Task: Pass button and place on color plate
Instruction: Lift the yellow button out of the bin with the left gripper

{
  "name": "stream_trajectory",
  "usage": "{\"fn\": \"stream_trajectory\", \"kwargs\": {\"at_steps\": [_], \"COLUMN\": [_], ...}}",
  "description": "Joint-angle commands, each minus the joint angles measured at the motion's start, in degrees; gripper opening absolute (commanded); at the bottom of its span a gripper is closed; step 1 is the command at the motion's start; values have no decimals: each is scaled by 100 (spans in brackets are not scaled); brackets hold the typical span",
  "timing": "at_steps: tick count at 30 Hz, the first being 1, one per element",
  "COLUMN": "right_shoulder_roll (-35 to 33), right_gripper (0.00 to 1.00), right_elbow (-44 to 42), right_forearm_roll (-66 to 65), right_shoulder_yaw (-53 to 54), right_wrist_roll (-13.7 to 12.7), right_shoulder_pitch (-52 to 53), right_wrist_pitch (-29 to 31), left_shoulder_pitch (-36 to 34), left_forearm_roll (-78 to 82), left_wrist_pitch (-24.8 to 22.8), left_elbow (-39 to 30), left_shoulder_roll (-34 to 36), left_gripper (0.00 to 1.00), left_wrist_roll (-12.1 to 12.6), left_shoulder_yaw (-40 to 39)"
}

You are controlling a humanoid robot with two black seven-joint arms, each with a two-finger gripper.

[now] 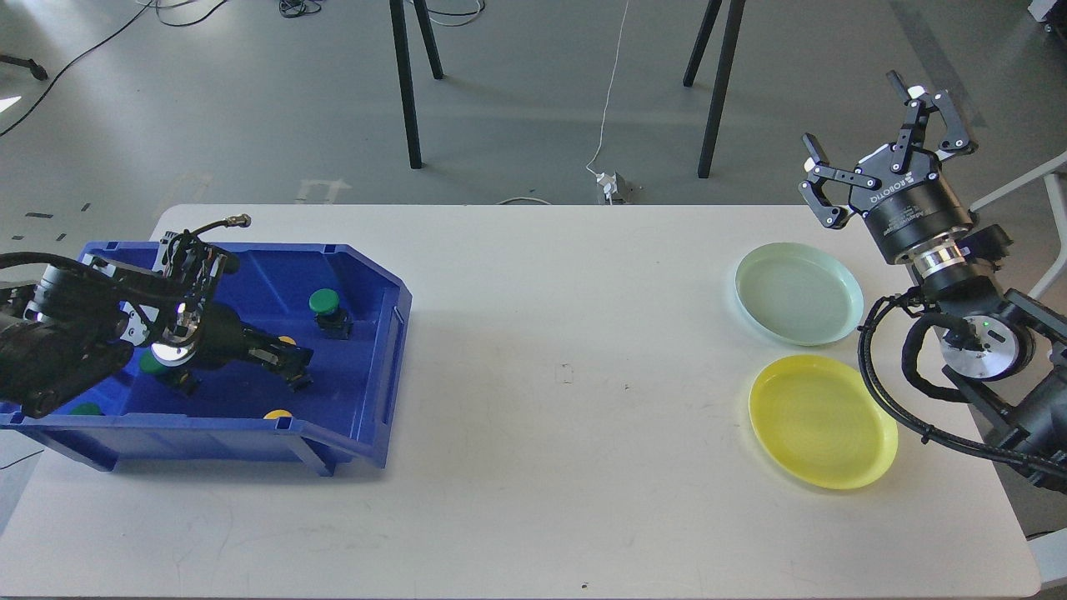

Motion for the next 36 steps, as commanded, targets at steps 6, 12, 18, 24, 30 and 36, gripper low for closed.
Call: {"fn": "stream_trajectory", "kwargs": {"at_steps": [6,12,18,24,30,36], "right_shoulder_roll": [0,0,0,0,-228,-386], "right_gripper": [99,99,99,99,100,100], "right_elbow": [0,0,9,-79,96,1386], "right_forearm_roll": [0,0,35,96,123,-175], "right_shoulder_yaw": [52,70,87,771,1107,476], "right_wrist_roll": [0,0,0,0,0,0], "right_shoulder_pitch": [-57,-66,-101,-250,-479,-980], "right_wrist_pitch": [0,0,0,0,0,0], "left_shoulder_pitch": [-68,-296,-288,-288,-271,-262], "left_forearm_roll": [-25,-34,-577,-2334,-3978,-4675], "left_wrist_pitch": [-35,-297,-550,-550,-550,-431], "left_elbow": [-117,-1231,-2725,-3605,-4186,-4055], "left_shoulder_roll": [152,1222,2523,3052,2658,1236], "left_gripper": [9,9,9,9,9,9], "left_wrist_roll": [1,1,1,1,1,1], "left_shoulder_yaw": [-48,-504,-1620,-1858,-1990,-2096]}}
